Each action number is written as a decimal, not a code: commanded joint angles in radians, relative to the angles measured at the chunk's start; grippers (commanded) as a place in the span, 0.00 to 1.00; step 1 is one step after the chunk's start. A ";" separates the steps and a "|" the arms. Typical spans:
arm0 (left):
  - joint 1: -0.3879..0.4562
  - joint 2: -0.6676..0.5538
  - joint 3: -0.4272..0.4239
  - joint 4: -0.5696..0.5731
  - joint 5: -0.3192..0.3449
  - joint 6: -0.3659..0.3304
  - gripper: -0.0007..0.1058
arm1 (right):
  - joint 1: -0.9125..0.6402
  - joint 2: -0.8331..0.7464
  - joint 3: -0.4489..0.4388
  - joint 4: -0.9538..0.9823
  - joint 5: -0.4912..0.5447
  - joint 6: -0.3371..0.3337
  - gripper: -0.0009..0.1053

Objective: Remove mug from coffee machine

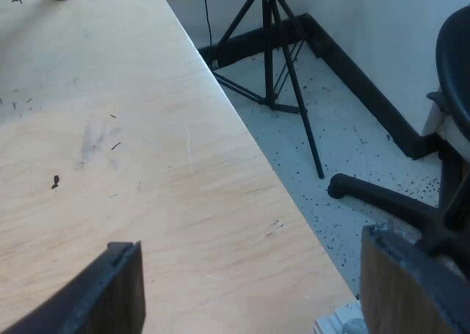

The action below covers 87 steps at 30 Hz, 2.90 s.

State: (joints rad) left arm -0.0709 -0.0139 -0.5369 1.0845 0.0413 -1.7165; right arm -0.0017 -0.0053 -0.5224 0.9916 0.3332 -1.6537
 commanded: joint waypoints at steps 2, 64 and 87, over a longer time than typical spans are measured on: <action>-0.004 -0.038 -0.002 -0.015 0.002 -0.011 0.75 | -0.004 -0.048 -0.007 -0.005 0.000 -0.003 0.60; -0.303 0.339 -0.248 -0.192 0.173 -0.014 0.75 | 0.301 0.533 -0.558 0.028 -0.474 -0.195 0.60; -0.303 0.339 -0.248 -0.190 0.173 -0.014 0.75 | 0.590 0.833 -0.549 -0.047 -0.580 -0.210 0.60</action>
State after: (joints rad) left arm -0.3720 0.3258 -0.7800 0.9094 0.2130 -1.7194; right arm 0.5423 0.7841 -1.0665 0.9527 -0.2370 -1.8466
